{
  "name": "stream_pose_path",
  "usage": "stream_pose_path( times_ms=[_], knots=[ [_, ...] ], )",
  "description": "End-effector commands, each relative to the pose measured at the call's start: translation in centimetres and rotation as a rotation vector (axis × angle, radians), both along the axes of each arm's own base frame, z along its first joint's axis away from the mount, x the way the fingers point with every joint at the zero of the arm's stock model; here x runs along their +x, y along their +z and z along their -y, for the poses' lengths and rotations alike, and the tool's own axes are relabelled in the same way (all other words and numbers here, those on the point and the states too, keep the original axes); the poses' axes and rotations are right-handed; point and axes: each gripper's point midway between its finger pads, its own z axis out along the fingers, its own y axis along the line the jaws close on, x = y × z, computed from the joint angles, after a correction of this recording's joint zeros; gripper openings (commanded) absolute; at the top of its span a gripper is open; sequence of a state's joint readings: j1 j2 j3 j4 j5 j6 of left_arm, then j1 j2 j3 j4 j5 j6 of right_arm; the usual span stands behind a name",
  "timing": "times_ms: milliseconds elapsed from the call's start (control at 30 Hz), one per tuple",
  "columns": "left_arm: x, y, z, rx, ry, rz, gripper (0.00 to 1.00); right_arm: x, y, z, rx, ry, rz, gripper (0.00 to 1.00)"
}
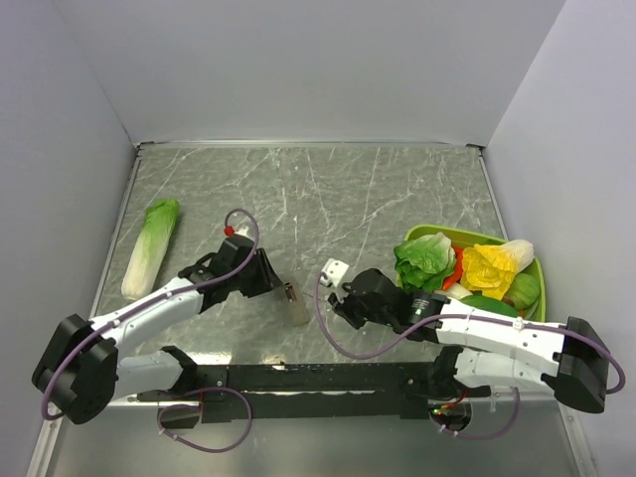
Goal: Unload the batteries from the remote control
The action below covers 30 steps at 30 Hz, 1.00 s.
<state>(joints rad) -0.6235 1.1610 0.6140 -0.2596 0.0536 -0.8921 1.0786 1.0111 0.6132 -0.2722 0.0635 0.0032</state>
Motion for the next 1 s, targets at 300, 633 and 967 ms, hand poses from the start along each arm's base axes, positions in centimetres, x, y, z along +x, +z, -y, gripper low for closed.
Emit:
stream_pose_path(
  times_ms=[300,633,967],
  knots=[
    [2.8,-1.6,-0.5,-0.044,-0.013,-0.024,0.34,2.6,2.5,-2.9,-0.154,0.408,0.254,0.00],
    [3.4,-3.0,0.5,-0.058,-0.047,-0.044,0.36,4.3,1.2,-2.5,-0.322,0.460,0.258,0.00],
    [3.3,-4.7,0.9,-0.061,-0.060,-0.079,0.34,5.4,1.1,-2.4,-0.403,0.495,0.306,0.00]
  ],
)
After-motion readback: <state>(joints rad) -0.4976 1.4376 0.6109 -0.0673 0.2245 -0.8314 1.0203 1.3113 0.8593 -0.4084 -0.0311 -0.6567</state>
